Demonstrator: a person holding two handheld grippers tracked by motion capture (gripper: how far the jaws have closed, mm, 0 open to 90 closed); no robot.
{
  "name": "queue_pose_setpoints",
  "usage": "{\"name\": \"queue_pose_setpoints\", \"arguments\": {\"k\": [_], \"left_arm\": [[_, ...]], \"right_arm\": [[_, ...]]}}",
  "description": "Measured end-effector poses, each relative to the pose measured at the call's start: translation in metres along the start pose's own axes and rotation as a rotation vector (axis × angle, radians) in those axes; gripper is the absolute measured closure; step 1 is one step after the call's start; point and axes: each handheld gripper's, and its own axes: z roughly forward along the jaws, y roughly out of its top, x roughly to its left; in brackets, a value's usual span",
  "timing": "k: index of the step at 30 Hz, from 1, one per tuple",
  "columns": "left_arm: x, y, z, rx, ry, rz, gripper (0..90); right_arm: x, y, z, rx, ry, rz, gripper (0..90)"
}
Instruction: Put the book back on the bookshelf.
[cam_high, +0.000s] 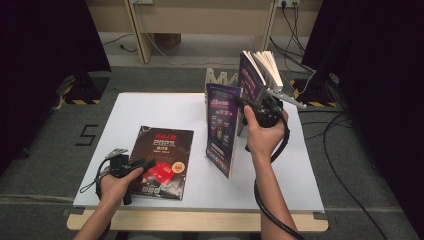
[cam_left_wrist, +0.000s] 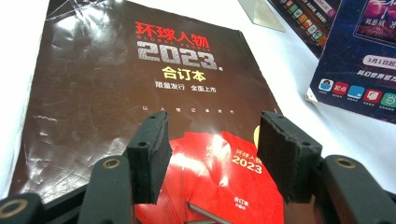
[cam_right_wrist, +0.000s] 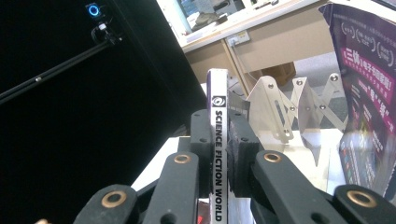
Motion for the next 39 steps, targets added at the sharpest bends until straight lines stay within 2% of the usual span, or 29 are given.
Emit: {"name": "queue_pose_setpoints", "arguments": {"k": [10, 13, 15, 19, 27, 39], "left_arm": [[0.0, 0.0, 0.001, 0.006, 0.001, 0.008, 43.0], [-0.001, 0.0, 0.0, -0.001, -0.004, -0.001, 43.0], [0.0, 0.001, 0.0, -0.001, -0.003, 0.007, 43.0], [0.0, 0.001, 0.0, -0.004, -0.001, -0.001, 43.0], [-0.001, 0.001, 0.0, -0.002, -0.002, 0.008, 43.0], [-0.001, 0.0, 0.001, 0.002, -0.001, 0.007, 43.0]], "right_arm": [[-0.003, 0.007, -0.003, -0.009, -0.017, -0.022, 83.4], [-0.003, 0.007, -0.005, -0.024, -0.023, -0.005, 83.4], [-0.004, 0.008, -0.005, -0.025, -0.024, -0.021, 83.4], [-0.003, 0.009, -0.005, -0.031, -0.026, -0.013, 83.4], [-0.003, 0.012, -0.006, -0.039, -0.028, -0.018, 83.4], [-0.007, 0.014, -0.008, -0.055, -0.052, -0.022, 83.4]]}}
